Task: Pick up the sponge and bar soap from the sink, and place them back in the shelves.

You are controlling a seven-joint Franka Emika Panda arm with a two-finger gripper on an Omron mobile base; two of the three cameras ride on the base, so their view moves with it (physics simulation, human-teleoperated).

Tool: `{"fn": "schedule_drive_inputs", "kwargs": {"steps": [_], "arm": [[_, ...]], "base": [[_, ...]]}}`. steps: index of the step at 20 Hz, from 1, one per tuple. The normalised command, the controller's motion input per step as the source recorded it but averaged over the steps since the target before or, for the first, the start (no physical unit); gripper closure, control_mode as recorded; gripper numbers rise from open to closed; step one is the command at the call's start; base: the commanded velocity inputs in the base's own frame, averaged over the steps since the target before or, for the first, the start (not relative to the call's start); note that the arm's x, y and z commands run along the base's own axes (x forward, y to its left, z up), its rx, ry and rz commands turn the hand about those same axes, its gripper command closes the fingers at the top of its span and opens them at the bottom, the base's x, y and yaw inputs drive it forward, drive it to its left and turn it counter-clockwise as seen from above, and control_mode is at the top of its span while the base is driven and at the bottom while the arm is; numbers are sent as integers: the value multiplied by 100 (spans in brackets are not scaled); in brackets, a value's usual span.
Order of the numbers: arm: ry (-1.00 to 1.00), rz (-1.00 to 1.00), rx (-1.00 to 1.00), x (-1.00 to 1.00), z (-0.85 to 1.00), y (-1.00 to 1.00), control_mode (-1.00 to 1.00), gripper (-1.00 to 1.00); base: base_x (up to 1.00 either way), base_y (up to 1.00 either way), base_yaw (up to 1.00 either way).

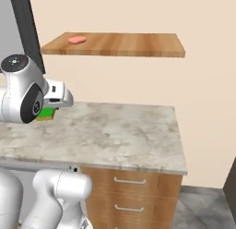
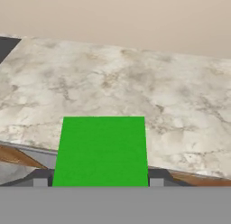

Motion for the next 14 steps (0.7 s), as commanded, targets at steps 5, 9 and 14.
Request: {"fn": "schedule_drive_inputs", "kwargs": {"steps": [5,9,14], "arm": [[0,0,0,0,0,0,100,100],[0,0,0,0,0,0,100,100],[0,0,0,0,0,0,100,100]], "base": [[50,-11,0],[50,0,0],[59,0,0]]}}
